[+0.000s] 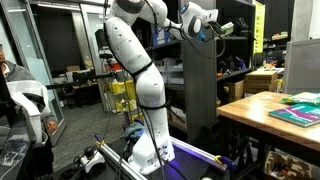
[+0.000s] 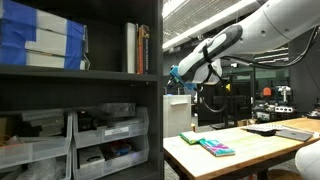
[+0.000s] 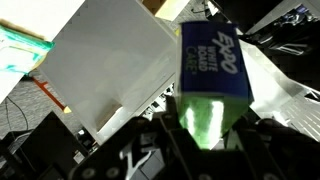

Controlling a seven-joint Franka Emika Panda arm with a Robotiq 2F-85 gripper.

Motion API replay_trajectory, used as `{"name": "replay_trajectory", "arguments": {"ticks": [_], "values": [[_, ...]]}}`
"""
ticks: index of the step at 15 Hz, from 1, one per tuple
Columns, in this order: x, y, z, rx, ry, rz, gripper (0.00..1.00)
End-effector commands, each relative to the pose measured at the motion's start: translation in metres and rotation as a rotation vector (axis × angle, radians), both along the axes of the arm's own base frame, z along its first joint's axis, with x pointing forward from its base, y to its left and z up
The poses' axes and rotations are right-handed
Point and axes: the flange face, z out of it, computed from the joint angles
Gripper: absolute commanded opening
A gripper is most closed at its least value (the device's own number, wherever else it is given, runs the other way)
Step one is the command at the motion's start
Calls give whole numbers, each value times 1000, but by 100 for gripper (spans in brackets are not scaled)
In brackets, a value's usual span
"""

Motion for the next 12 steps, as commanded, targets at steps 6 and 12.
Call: {"name": "replay_trajectory", "arguments": {"ticks": [6, 12], "values": [[16, -19, -16, 16, 81, -78, 12], [41, -29, -68, 107, 147, -66, 12]]}}
